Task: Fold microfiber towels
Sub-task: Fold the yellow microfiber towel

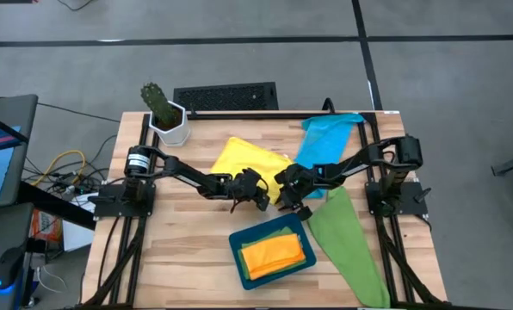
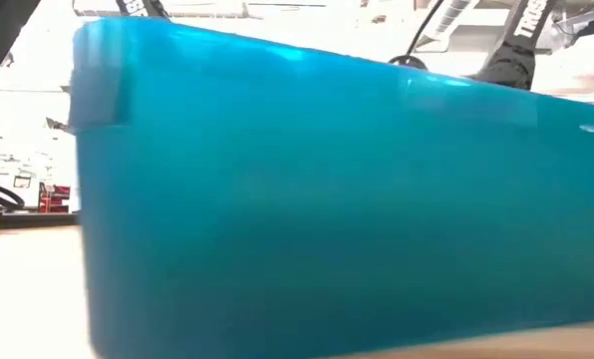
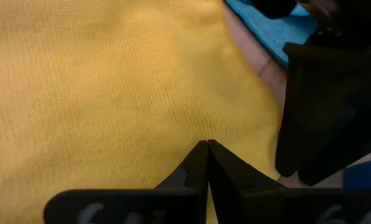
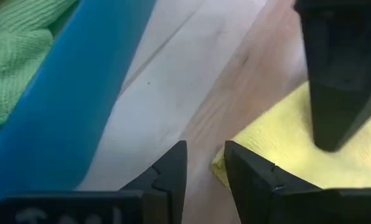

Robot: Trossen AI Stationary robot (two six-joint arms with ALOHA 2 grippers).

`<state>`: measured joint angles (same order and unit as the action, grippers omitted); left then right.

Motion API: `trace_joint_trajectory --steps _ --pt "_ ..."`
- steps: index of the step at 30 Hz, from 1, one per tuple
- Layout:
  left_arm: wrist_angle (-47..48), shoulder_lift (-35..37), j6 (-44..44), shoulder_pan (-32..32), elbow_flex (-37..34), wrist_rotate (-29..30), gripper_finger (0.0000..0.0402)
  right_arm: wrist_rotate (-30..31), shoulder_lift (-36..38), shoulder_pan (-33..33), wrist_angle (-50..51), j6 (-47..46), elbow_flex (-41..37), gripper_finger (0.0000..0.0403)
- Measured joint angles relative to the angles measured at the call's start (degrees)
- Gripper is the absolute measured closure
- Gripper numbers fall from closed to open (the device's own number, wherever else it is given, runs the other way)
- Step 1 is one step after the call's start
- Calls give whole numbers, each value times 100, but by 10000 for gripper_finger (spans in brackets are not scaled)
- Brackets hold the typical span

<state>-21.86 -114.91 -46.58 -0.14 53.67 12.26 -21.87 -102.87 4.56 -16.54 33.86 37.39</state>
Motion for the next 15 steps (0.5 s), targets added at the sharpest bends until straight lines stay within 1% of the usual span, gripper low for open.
trace_joint_trajectory --steps 3,5,8,11,12,13,15 --pt "23 -11 30 -2 51 -60 401 -35 -86 52 -3 -172 2 276" --pt "43 6 17 -5 94 -149 402 -14 -67 56 53 -218 5 289" --pt "103 120 -31 -7 178 -362 401 176 7 46 92 -346 0 328" --pt "171 439 99 -1 292 -657 402 384 73 46 124 -479 -1 378" --pt "257 552 113 18 308 -676 401 413 81 53 111 -515 -7 388" --pt "380 641 115 54 317 -669 401 409 83 56 101 -553 -9 391" --pt "840 771 136 155 306 -535 401 440 81 54 88 -674 -6 385"
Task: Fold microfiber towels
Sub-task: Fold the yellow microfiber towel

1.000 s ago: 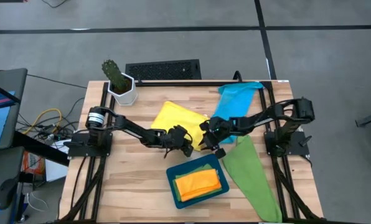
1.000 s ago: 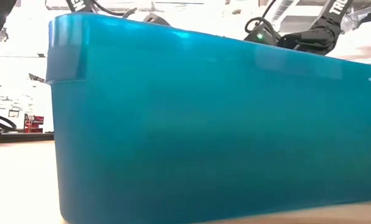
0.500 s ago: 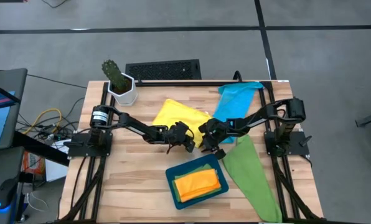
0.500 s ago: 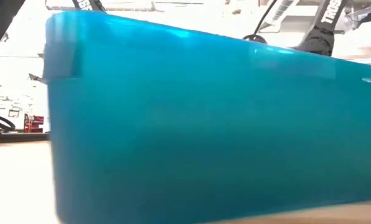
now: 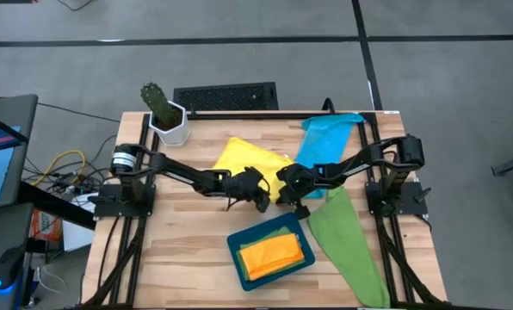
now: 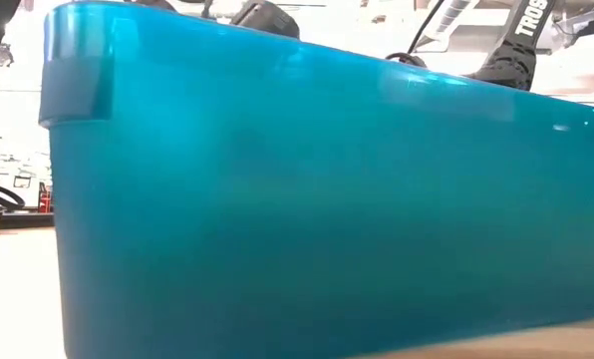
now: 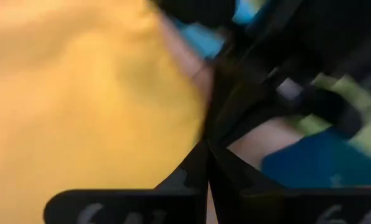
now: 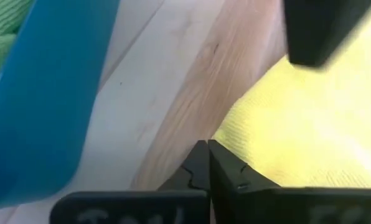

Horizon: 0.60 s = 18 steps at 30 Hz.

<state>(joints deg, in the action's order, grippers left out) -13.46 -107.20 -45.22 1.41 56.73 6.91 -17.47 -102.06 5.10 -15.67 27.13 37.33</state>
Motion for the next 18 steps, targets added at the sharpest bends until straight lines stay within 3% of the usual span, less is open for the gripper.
trace_joint_trajectory --steps 4,8,18 --pt "869 40 -346 309 2 799 401 -4 -2 0 9 -174 10 382" --pt "962 -215 -747 520 -11 1557 401 -11 32 0 22 -213 7 395" --pt "969 -363 -941 614 -1 2148 401 -15 35 2 123 -428 112 392"
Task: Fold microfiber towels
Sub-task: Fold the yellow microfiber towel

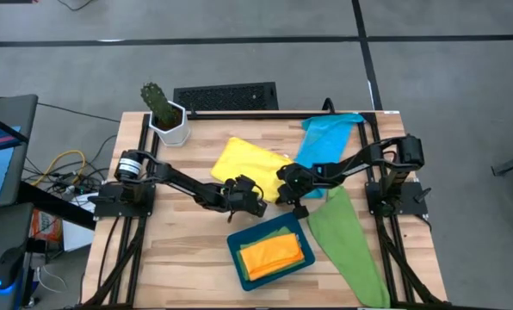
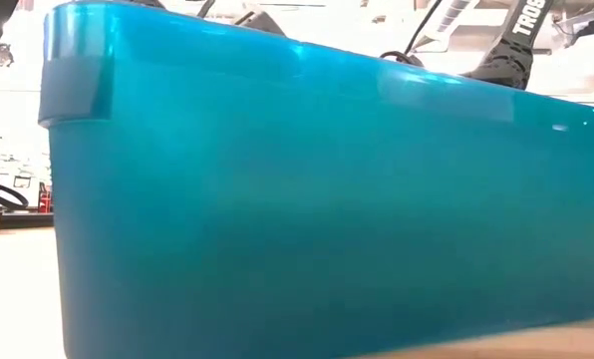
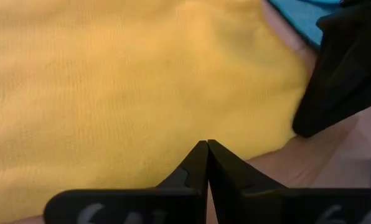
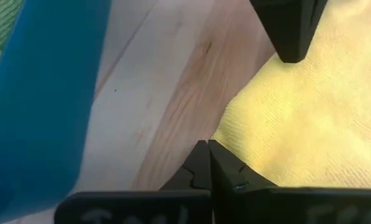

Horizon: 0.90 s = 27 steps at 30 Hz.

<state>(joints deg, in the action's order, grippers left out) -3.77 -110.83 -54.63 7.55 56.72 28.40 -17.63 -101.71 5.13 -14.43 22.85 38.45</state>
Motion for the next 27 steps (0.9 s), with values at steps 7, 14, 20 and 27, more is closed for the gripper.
trace_joint_trajectory --steps 7,14,20,27 --pt "-252 -229 -12 -2 15 76 401 40 39 11 680 7 317 389" --pt "-778 -517 -219 19 16 -100 401 39 214 33 1238 261 780 396" --pt "-772 -520 -293 59 -38 -72 401 36 309 28 1263 737 1172 393" --pt "-792 -525 -231 66 -35 -119 402 -43 -134 28 1033 1108 1528 390"
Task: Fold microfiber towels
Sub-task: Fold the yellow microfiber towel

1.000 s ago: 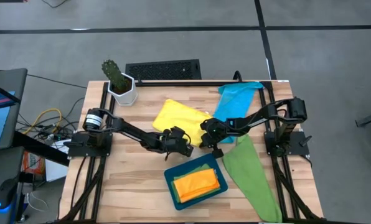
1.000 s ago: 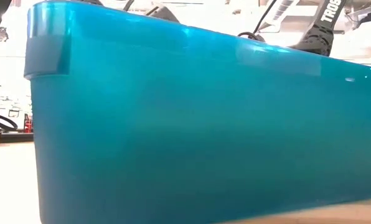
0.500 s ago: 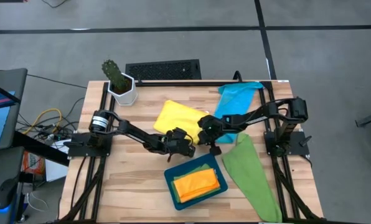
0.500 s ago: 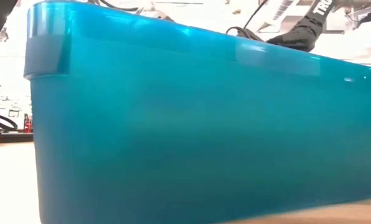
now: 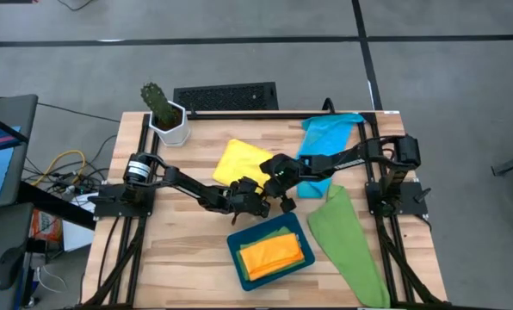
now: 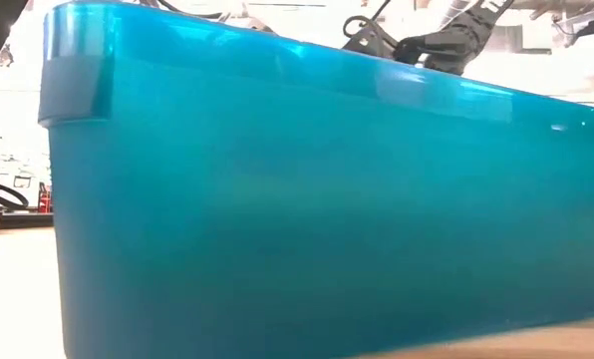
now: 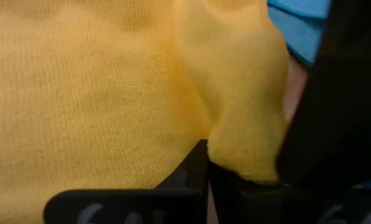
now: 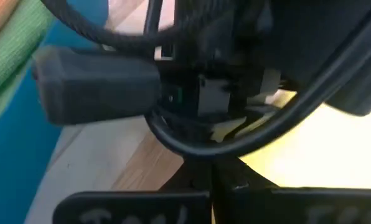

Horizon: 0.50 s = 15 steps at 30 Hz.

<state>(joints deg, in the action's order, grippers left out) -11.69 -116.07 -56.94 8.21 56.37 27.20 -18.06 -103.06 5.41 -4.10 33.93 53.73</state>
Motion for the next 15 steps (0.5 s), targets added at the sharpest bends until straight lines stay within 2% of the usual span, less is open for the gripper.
trace_joint_trajectory --steps 7,15 --pt "294 253 118 13 69 -360 402 -82 -309 4 -50 11 140 392" --pt "1507 1427 576 55 91 -1188 401 36 -333 82 -352 5 170 390"
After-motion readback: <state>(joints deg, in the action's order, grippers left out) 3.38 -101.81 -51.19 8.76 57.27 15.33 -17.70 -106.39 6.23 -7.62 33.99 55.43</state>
